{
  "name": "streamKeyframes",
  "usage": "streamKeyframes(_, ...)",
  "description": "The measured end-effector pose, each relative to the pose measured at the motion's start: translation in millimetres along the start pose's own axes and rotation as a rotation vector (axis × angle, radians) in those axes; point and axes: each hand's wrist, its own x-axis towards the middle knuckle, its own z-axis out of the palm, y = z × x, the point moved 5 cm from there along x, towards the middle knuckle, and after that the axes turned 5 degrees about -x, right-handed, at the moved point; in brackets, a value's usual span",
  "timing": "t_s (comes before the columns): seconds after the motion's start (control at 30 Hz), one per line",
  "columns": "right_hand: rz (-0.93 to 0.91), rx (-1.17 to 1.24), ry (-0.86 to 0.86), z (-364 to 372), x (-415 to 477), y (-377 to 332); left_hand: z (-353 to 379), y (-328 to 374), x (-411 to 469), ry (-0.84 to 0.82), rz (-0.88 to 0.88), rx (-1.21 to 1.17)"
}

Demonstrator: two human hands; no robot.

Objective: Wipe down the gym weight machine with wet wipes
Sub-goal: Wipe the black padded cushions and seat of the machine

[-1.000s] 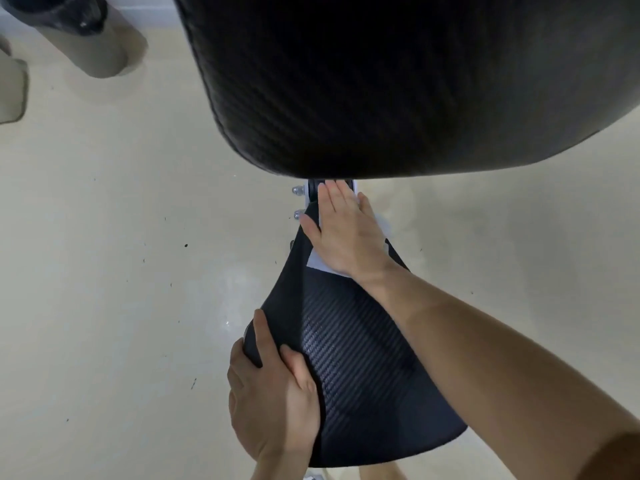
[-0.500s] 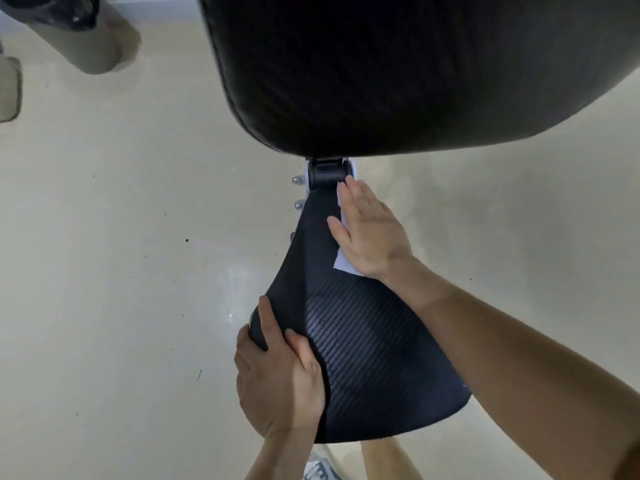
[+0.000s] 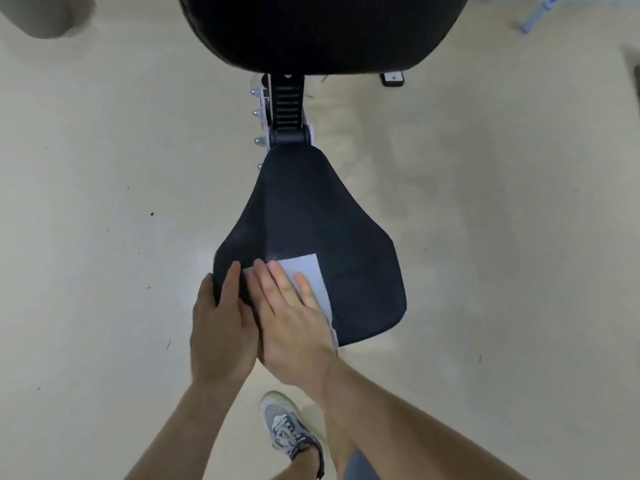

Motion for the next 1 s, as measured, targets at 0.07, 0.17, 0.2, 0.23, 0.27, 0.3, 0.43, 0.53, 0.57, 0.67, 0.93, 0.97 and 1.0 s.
streamKeyframes(0.07,-0.065,-0.031,-0.001,-3,2,27,-5,-5,-12,-0.03,-0.036,-0.023)
streamKeyframes(0.17,0.272,-0.028,0.027,-5,-14,118,-5,7,-26,-0.028,-0.048,-0.041)
streamKeyframes(0.2,0.379,0.003,0.02,-5,-19,136,-5,10,-27,-0.027,-0.054,-0.039)
streamKeyframes(0.23,0.464,0.049,0.002,-1,-23,146,-3,12,-27,-0.033,-0.06,-0.031)
streamKeyframes(0.27,0.532,0.115,0.002,2,-22,150,-2,12,-28,-0.04,-0.065,-0.023)
streamKeyframes(0.3,0.601,0.209,0.02,2,-17,152,-2,11,-28,-0.048,-0.071,-0.016)
streamKeyframes(0.43,0.95,0.564,0.051,-7,4,181,-2,9,-28,-0.064,-0.049,0.031)
streamKeyframes(0.53,0.924,0.45,0.144,-11,-11,167,-5,9,-29,-0.068,-0.045,0.024)
streamKeyframes(0.57,0.863,0.318,0.195,-9,-22,150,-6,9,-30,-0.065,-0.043,0.007)
streamKeyframes(0.67,0.575,0.057,0.208,1,-46,76,-10,3,-29,-0.06,-0.049,-0.08)
streamKeyframes(0.93,-0.006,0.232,0.051,-2,1,-36,-48,-5,-63,0.397,0.194,-0.243)
streamKeyframes(0.97,-0.026,0.407,0.029,-6,5,-31,-51,4,-71,0.454,0.329,-0.234)
streamKeyframes(1.0,-0.003,0.653,0.013,-16,6,-25,-47,13,-74,0.448,0.438,-0.24)
